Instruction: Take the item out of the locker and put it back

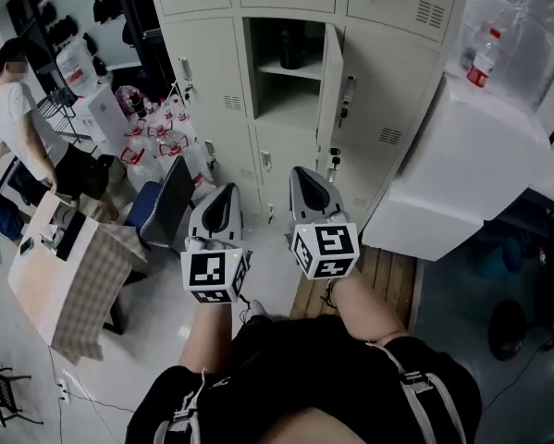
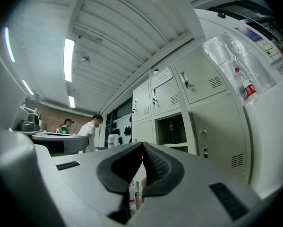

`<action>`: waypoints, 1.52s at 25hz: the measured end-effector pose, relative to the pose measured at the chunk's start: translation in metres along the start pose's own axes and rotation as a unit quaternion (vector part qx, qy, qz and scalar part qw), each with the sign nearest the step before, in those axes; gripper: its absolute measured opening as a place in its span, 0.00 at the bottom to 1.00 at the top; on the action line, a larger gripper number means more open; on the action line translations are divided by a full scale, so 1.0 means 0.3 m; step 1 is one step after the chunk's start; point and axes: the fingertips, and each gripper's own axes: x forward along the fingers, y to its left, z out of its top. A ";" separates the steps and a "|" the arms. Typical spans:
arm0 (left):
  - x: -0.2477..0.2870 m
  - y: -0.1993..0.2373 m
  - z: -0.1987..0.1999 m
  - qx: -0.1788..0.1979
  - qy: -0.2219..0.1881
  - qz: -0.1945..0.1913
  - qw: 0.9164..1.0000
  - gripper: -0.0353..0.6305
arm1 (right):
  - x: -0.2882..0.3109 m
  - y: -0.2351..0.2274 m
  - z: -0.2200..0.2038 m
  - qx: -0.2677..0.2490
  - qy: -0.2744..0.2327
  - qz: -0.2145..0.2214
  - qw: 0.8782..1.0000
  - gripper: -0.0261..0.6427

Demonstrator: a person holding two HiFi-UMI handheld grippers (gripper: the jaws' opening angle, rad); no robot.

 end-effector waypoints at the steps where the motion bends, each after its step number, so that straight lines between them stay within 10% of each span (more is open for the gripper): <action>1: 0.018 0.028 -0.024 -0.001 0.000 -0.001 1.000 0.07 | 0.032 0.007 -0.022 0.000 -0.001 -0.001 1.000 0.06; 23: 0.496 0.604 -0.216 -0.017 0.007 -0.071 0.997 0.07 | 0.690 0.000 -0.131 -0.008 -0.017 -0.109 0.994 0.06; 38: 0.695 0.702 -0.296 -0.028 0.011 -0.109 0.994 0.07 | 0.856 -0.077 -0.158 -0.031 -0.024 -0.157 0.987 0.06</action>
